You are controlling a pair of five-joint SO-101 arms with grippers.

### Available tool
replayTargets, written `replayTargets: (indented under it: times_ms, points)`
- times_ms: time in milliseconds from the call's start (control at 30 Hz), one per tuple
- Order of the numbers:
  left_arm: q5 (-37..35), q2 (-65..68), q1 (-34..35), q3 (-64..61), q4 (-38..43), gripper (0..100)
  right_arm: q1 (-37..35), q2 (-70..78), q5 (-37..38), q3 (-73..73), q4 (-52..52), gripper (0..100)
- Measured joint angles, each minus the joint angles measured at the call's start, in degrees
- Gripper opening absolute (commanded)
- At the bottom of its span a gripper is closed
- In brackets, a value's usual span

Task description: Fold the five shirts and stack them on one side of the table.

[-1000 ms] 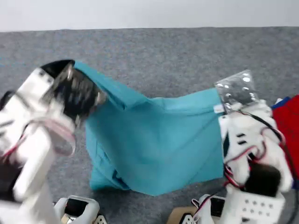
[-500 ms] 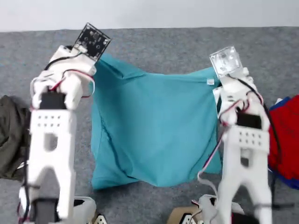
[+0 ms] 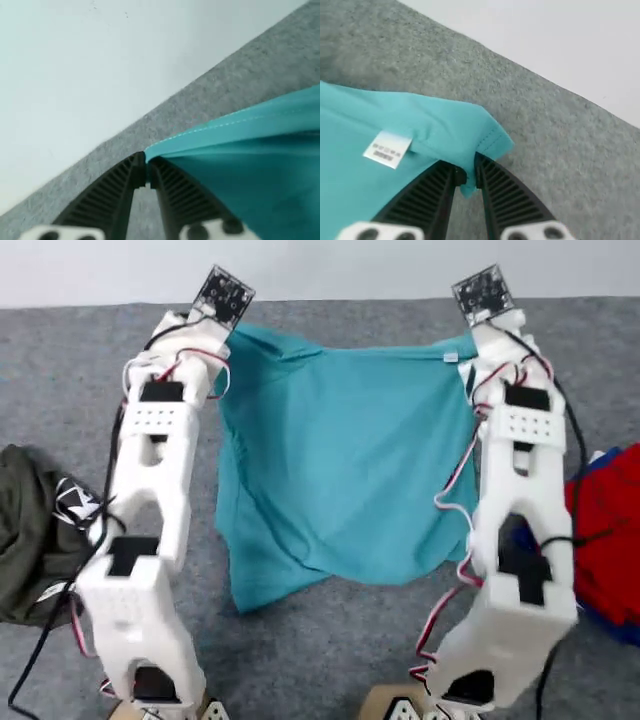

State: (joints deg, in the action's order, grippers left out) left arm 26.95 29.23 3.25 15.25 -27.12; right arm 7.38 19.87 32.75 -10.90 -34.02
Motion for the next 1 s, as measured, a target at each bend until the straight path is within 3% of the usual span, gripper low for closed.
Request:
replayTargets:
  times_ms: [333,500,600,1000]
  points:
    - [0.0,23.3,-0.4,31.9,-0.8,0,0.0,18.5,0.0,-23.4,-5.7,1.0]
    - [0.0,27.0,-1.8,45.3,-12.1,0,0.0,19.0,0.0,-29.2,-10.9,1.0]
    - [0.0,29.3,-2.7,51.0,-17.8,0,0.2,19.0,0.0,-29.7,-11.9,1.0]
    - [-0.2,33.2,-3.3,66.6,-17.3,0,0.3,19.0,0.0,-37.1,-11.9,1.0]
